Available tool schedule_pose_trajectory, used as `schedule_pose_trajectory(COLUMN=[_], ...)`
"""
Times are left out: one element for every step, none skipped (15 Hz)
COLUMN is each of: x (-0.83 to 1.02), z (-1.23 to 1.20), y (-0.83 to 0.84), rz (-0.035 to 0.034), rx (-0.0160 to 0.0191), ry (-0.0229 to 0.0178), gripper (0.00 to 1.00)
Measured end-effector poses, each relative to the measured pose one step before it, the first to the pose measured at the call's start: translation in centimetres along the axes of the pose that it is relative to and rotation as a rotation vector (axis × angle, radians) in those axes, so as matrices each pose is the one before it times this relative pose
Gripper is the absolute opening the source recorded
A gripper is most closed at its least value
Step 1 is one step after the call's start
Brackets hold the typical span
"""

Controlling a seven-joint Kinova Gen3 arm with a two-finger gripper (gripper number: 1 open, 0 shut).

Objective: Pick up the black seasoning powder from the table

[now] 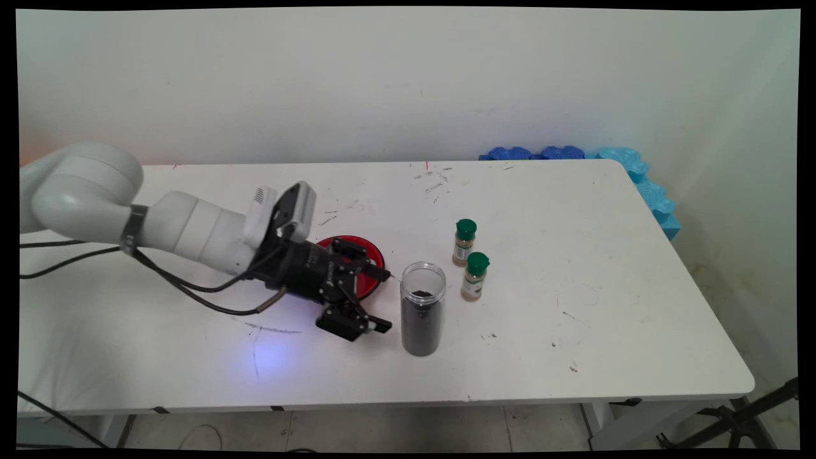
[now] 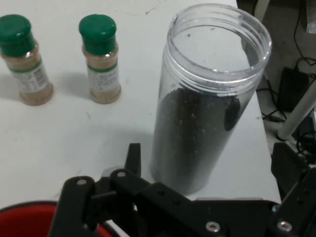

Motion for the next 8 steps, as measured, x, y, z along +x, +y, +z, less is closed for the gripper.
schedule_pose_trajectory(x=[0.069, 0.082, 0.07, 0.05, 0.093, 0.062, 0.111, 0.07], z=[0.496, 0.465, 0.365, 0.239, 0.35, 0.224, 0.33, 0.212], y=[-0.048, -0.066, -0.032, -0.02, -0.042, -0.025, -0.057, -0.045], rz=[0.00452, 0.00392, 0.00339, 0.00269, 0.00545, 0.00355, 0.00419, 0.0023], rx=[-0.00292, -0.0031, -0.00292, -0.00229, -0.00347, -0.00204, -0.00208, -0.00103], ry=[0.00019, 0.00029, 0.00071, 0.00047, 0.00108, 0.00069, 0.00142, 0.00094], gripper=[1.0, 1.0, 1.0, 1.0, 1.0, 1.0, 1.0, 1.0])
